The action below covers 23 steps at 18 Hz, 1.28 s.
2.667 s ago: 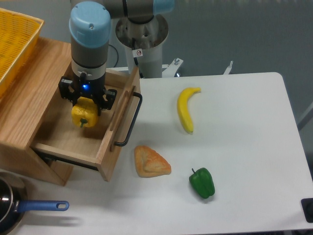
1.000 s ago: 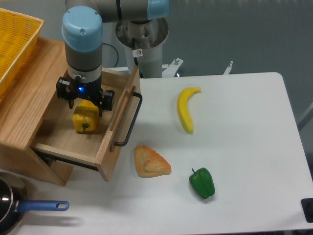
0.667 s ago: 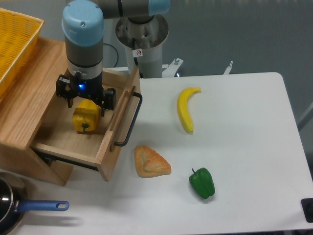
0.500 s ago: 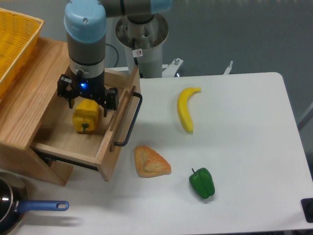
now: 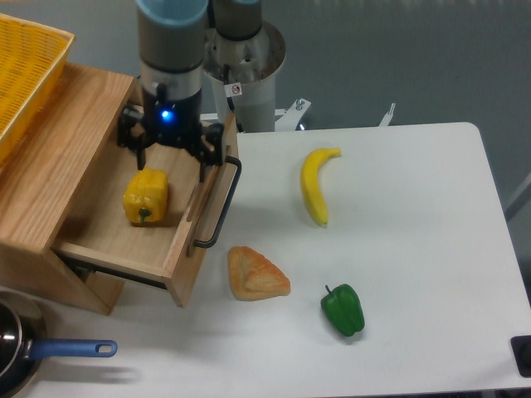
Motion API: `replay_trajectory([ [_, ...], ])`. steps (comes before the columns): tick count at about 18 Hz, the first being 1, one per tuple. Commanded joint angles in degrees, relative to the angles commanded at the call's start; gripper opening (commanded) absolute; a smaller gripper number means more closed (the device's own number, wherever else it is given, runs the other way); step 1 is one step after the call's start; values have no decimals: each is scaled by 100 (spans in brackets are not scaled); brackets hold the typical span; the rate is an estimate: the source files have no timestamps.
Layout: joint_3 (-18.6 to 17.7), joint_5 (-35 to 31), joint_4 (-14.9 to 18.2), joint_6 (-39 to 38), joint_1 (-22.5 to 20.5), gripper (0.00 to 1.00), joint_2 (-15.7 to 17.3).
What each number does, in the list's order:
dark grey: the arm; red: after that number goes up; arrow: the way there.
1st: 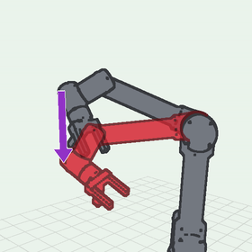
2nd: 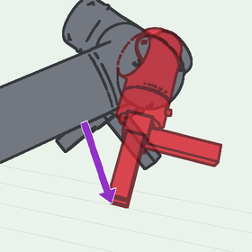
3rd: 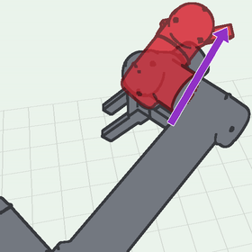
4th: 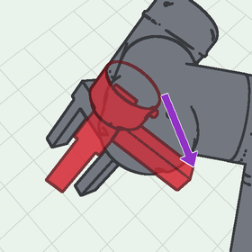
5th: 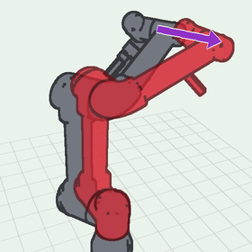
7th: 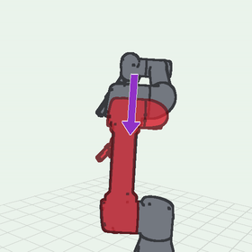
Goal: Place the yellow pepper in the top drawer
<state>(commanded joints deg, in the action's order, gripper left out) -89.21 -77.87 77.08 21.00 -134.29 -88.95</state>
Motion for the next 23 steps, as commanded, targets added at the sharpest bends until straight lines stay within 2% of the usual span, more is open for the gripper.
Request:
replay_trajectory([
  [6,-158,-70,-18,491,-343,100,71],
  [11,-289,-640,9,1738,-782,100,9],
  [12,-377,-876,44,2741,-1070,100,-17],
  [17,-378,-870,369,5270,-2012,100,-193],
  [19,-317,-870,378,5738,-2224,100,-429],
  [23,-185,-896,317,6107,-2426,100,-930],
])
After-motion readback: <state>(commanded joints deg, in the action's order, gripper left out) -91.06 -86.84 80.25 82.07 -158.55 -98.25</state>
